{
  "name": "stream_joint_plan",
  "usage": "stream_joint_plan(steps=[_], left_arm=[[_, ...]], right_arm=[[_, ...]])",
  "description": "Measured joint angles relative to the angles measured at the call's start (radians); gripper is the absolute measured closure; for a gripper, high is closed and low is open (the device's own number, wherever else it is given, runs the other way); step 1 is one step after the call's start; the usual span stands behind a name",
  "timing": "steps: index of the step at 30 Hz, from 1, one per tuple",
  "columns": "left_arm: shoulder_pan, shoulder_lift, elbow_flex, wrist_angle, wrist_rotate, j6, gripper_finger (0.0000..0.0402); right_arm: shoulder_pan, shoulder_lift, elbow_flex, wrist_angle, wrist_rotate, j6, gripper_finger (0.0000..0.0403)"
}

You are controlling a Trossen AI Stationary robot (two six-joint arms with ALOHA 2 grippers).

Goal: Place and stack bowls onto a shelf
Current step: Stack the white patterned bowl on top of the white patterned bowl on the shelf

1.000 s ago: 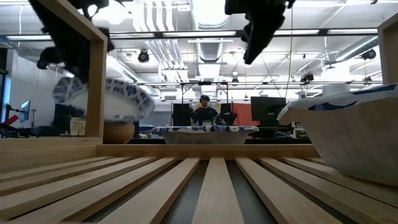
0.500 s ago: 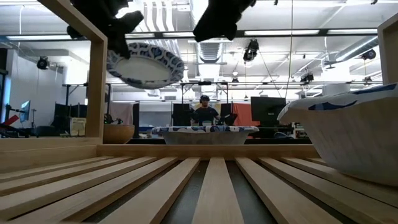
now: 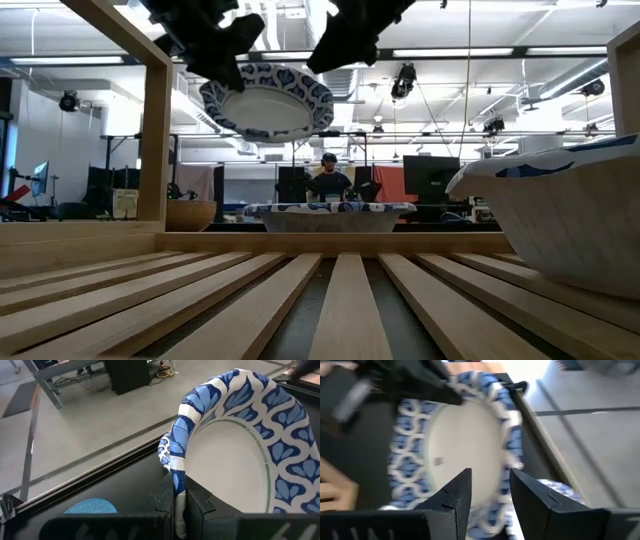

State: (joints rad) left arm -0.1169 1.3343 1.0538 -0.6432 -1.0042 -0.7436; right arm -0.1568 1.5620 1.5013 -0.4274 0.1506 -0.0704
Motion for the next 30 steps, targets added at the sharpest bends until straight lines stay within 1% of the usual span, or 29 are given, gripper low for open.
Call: stream_joint_plan(steps=[2, 5, 16, 20, 23, 29, 30], left_arm=[[0.000, 0.000, 0.000, 0.011, 0.000, 0.000, 0.0401], [0.000, -0.004, 0.000, 0.034, 0.000, 0.007, 0.0401], [0.000, -0.011, 0.000, 0.245, 0.008, 0.186, 0.0401], [0.000, -0.011, 0.000, 0.267, 0.026, 0.215, 0.0401], [0.000, -0.011, 0.000, 0.266, 0.026, 0.214, 0.0401], [0.000, -0.011, 0.000, 0.278, 0.027, 0.212, 0.0401], [-0.001, -0.011, 0.000, 0.287, 0.027, 0.212, 0.0400]], right_arm=[[-0.004, 0.000, 0.000, 0.009, 0.031, -0.020, 0.0280], [-0.007, 0.001, 0.000, 0.016, 0.029, -0.020, 0.0280], [-0.010, 0.003, 0.000, 0.016, 0.031, -0.027, 0.0280], [-0.010, 0.003, 0.000, 0.014, 0.034, -0.027, 0.0282], [-0.010, 0.003, 0.000, 0.014, 0.034, -0.010, 0.0301], [-0.012, 0.003, 0.000, 0.013, 0.043, -0.015, 0.0382], [-0.012, 0.003, 0.000, 0.014, 0.042, -0.015, 0.0387]])
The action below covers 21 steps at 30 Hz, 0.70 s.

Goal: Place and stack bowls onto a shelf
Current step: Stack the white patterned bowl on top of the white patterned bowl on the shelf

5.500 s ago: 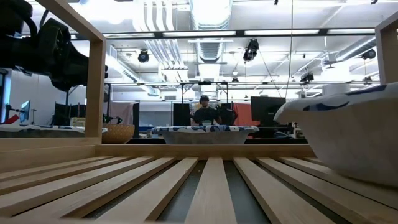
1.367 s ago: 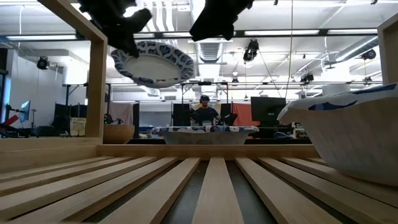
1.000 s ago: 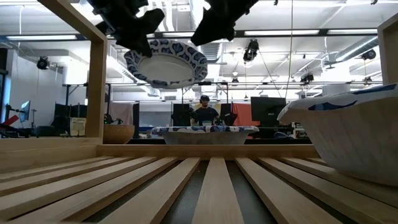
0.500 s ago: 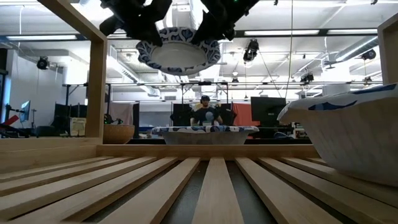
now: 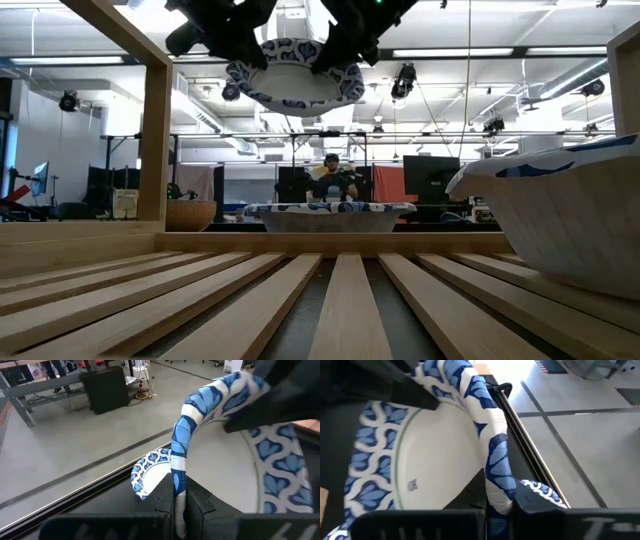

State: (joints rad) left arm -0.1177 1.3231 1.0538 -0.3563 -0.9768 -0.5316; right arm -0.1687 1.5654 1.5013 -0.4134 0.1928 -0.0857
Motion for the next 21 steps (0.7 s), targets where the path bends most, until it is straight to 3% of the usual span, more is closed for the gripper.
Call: stream_joint_plan(steps=[5, 12, 21], left_arm=[[0.000, 0.000, 0.000, 0.039, 0.000, 0.007, 0.0369], [0.001, 0.000, 0.000, 0.087, 0.002, 0.072, 0.0283], [0.001, -0.024, 0.000, 0.179, 0.054, 0.074, 0.0192]], right_arm=[[-0.002, 0.000, 0.000, -0.008, -0.007, 0.008, 0.0393], [-0.003, 0.000, 0.000, -0.089, -0.009, 0.008, 0.0394], [-0.054, -0.002, 0.030, -0.393, -0.010, 0.099, 0.0394]])
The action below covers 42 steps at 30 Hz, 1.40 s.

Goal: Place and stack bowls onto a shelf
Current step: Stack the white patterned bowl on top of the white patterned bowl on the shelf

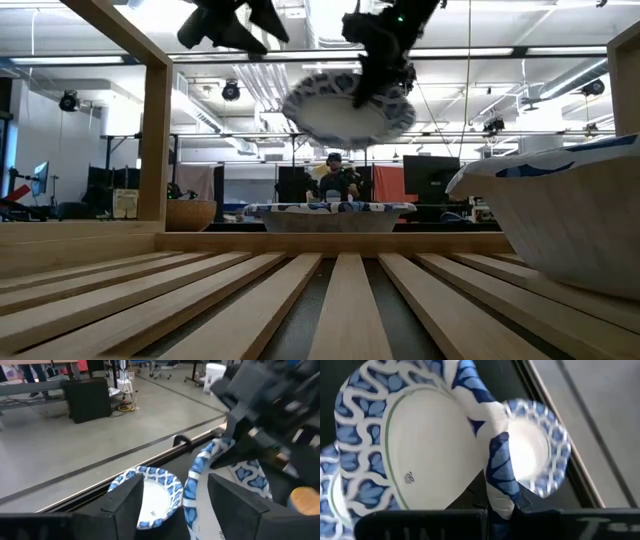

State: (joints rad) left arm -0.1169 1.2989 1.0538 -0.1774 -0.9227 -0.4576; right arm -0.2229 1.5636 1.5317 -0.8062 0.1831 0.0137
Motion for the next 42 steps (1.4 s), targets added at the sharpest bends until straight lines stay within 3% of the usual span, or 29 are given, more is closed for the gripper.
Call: stream_joint_plan(steps=[2, 8, 11, 18, 26, 42], left_arm=[[0.000, -0.006, 0.000, 0.022, 0.007, 0.015, 0.0186], [0.000, -0.016, 0.000, 0.003, 0.030, 0.021, 0.0187], [0.000, -0.017, 0.000, -0.008, 0.052, 0.007, 0.0187], [0.000, -0.011, 0.000, -0.023, 0.054, 0.004, 0.0187], [0.000, -0.012, 0.000, -0.064, 0.076, 0.008, 0.0187], [0.000, -0.034, 0.000, -0.090, 0.100, 0.004, 0.0188]], right_arm=[[-0.011, -0.002, 0.000, -0.060, -0.028, 0.038, 0.0394], [-0.001, -0.002, 0.000, -0.229, -0.346, 0.176, 0.0394], [0.054, -0.002, 0.000, -0.301, -0.424, 0.228, 0.0394], [0.258, -0.002, 0.000, -0.336, -0.428, 0.325, 0.0394], [0.456, 0.001, -0.007, -0.254, -0.422, 0.354, 0.0394], [0.610, 0.133, -0.011, -0.152, -0.391, 0.389, 0.0394]])
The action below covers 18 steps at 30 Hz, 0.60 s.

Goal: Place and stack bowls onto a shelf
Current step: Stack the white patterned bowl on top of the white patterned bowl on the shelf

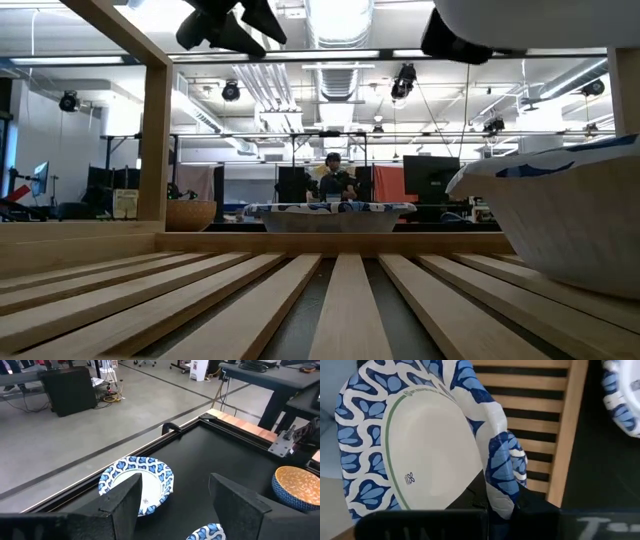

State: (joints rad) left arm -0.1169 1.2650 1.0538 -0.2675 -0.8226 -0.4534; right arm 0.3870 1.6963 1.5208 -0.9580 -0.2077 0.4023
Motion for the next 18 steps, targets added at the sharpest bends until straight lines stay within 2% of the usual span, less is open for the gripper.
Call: stream_joint_plan(steps=[18], left_arm=[[-0.004, -0.073, 0.000, -0.049, 0.004, 0.000, 0.0188]], right_arm=[[0.013, 0.099, -0.034, -0.008, -0.017, -0.028, 0.0394]])
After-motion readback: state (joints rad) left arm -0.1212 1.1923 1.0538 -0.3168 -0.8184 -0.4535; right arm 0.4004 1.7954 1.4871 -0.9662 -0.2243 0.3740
